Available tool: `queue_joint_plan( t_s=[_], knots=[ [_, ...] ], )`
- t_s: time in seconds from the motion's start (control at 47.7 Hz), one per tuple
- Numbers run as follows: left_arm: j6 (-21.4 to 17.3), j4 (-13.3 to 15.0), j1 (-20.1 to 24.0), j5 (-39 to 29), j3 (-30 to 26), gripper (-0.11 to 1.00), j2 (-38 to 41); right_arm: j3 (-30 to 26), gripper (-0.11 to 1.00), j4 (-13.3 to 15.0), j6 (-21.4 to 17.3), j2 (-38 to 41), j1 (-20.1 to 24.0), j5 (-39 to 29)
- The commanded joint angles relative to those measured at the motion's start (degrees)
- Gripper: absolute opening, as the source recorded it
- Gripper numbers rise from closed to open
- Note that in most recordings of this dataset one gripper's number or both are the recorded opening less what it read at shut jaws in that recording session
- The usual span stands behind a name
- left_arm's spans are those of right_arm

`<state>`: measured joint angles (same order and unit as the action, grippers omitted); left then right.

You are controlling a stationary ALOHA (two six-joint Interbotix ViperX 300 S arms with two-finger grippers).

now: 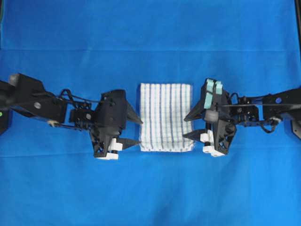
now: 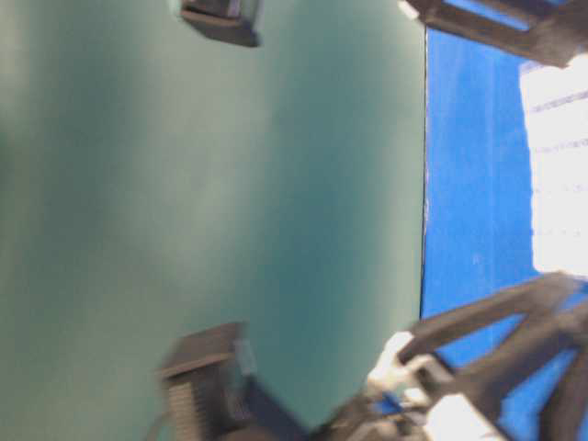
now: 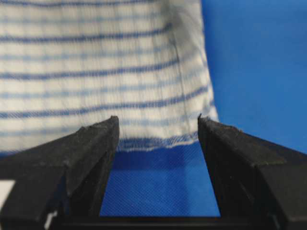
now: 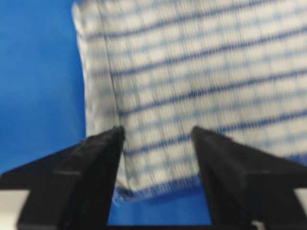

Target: Fold the blue towel.

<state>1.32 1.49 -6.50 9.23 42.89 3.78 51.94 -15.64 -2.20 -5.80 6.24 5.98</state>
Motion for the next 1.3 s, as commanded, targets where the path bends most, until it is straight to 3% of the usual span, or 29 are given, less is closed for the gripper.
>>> queue_joint_plan(
  t_s=[0.0,0.252,0.713,1.07,1.279],
  knots=[
    [-0.18,0.0,0.0,-3.16,-0.44,0.59,-5.89,-1.49,0.6,0.35,0.18,-3.69,0.26,-1.23],
    [-0.35,0.0,0.09,-8.7,2.2,0.59,-18.46,-1.23,0.61,4.31,0.18,-15.38,0.18,-5.19],
    [-0.62,-0.18,0.97,-8.7,16.08,0.59,-48.08,5.71,0.61,15.82,0.18,-41.92,-4.39,-12.13],
    [-3.78,-0.18,5.54,-9.93,28.83,0.59,-68.82,16.17,0.61,16.52,-0.26,-58.89,-12.04,-17.67],
    [-3.6,-0.09,7.12,-10.81,34.37,0.59,-75.67,21.09,0.6,15.91,-0.7,-60.64,-13.8,-16.0]
  ],
)
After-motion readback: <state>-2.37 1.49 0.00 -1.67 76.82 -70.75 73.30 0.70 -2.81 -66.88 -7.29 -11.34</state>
